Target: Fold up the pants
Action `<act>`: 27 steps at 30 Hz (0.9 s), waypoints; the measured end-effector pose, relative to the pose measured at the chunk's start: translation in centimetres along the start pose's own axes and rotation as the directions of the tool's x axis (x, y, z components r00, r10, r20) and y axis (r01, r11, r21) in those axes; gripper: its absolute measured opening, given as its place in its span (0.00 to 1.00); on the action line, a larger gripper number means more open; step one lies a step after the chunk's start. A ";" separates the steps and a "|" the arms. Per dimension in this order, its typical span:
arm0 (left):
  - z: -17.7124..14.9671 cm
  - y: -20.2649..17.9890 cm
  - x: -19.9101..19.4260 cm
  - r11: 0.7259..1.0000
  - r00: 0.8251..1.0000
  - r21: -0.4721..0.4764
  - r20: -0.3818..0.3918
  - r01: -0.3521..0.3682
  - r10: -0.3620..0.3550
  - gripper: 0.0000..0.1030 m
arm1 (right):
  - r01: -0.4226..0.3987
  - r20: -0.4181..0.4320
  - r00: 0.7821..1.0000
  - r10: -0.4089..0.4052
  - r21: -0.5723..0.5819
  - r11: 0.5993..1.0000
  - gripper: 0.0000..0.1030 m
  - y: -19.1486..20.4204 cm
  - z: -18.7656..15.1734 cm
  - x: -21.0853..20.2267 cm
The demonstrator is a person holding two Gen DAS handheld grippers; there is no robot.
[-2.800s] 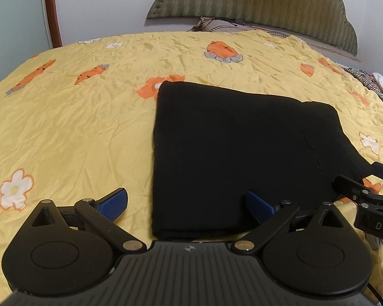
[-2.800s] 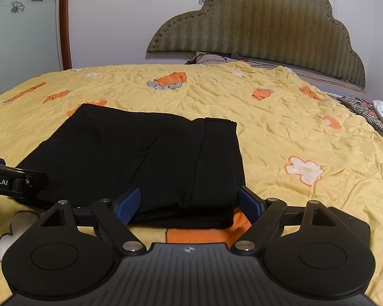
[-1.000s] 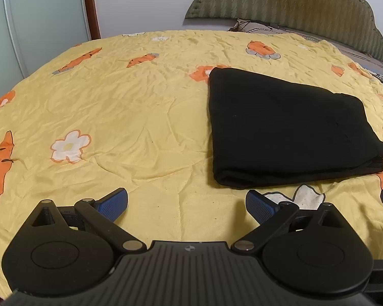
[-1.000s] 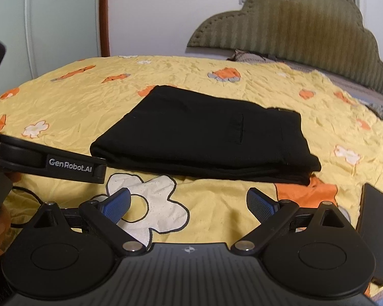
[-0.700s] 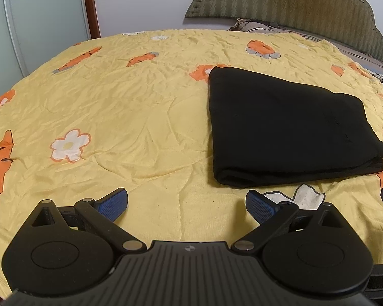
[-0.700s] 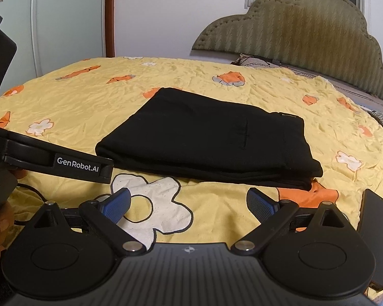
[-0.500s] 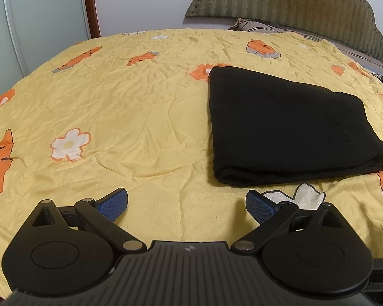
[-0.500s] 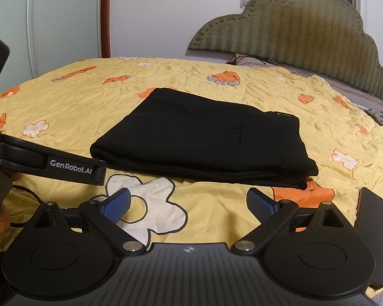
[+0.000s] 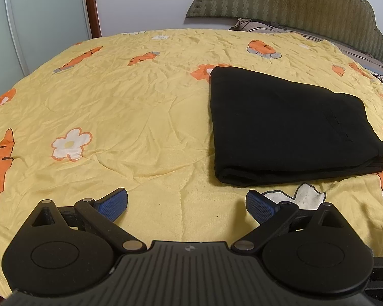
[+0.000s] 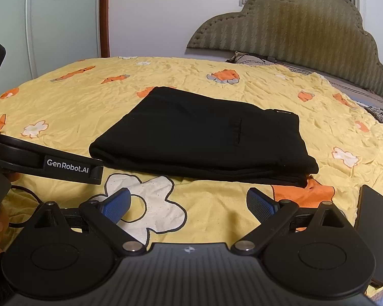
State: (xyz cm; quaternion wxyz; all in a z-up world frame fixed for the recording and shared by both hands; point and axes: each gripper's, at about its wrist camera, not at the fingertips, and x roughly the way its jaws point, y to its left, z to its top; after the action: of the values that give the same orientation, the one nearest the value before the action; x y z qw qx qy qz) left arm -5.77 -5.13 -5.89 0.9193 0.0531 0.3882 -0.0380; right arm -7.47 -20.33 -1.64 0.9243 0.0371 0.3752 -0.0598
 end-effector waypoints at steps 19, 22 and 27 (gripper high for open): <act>0.0 0.1 0.0 1.000 1.000 -0.001 -0.002 -0.003 0.003 0.98 | -0.004 0.003 1.000 0.004 -0.001 1.000 0.95 0.1 0.0 -0.1; 0.0 0.1 0.0 1.000 1.000 0.000 -0.001 -0.003 0.003 0.98 | -0.005 0.002 1.000 0.005 -0.002 1.000 0.95 0.1 0.0 -0.1; 0.0 0.1 0.0 1.000 1.000 -0.001 -0.002 -0.004 0.004 0.98 | -0.006 0.003 1.000 0.006 -0.001 1.000 0.95 0.2 0.1 -0.2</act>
State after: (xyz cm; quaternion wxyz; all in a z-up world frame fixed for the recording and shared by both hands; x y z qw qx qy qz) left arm -5.75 -5.01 -5.92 0.9190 0.0534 0.3890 -0.0361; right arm -7.52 -20.14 -1.48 0.9251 0.0378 0.3736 -0.0567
